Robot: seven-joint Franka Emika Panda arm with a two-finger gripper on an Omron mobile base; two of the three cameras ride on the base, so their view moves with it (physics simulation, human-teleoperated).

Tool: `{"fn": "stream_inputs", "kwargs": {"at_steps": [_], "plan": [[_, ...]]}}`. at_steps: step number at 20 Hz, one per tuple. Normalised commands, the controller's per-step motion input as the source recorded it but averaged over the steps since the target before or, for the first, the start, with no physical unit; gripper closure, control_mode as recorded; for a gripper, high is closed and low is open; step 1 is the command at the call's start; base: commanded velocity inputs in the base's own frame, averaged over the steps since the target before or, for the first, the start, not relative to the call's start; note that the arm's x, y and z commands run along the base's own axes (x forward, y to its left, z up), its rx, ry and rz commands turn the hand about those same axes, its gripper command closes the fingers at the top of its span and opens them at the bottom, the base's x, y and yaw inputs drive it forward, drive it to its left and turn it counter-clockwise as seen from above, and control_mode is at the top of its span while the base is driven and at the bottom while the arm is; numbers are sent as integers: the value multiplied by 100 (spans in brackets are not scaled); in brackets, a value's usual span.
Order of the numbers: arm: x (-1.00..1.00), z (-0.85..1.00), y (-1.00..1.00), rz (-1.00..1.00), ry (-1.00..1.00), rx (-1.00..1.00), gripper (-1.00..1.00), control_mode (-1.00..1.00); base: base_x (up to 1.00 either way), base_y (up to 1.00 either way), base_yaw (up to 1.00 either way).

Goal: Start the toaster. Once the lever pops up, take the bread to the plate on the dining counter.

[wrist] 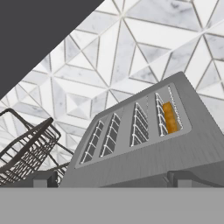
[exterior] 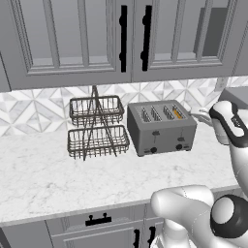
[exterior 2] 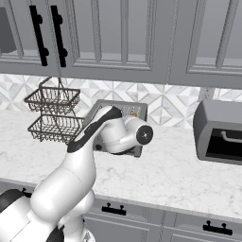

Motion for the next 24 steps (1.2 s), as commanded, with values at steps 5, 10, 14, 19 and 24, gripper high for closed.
{"fn": "stream_inputs", "kwargs": {"at_steps": [5, 10, 14, 19, 24], "plan": [[0, 0, 0, 0, 0, 0, -100, -100, 0, 0, 0], [0, 0, 0, 0, 0, 0, -100, -100, 0, 0, 0], [0, 0, 0, 0, 0, 0, -100, -100, 0, 0, 0], [0, 0, 0, 0, 0, 0, -100, -100, 0, 0, 0], [0, 0, 0, 0, 0, 0, -100, -100, 0, 0, 0]]}}
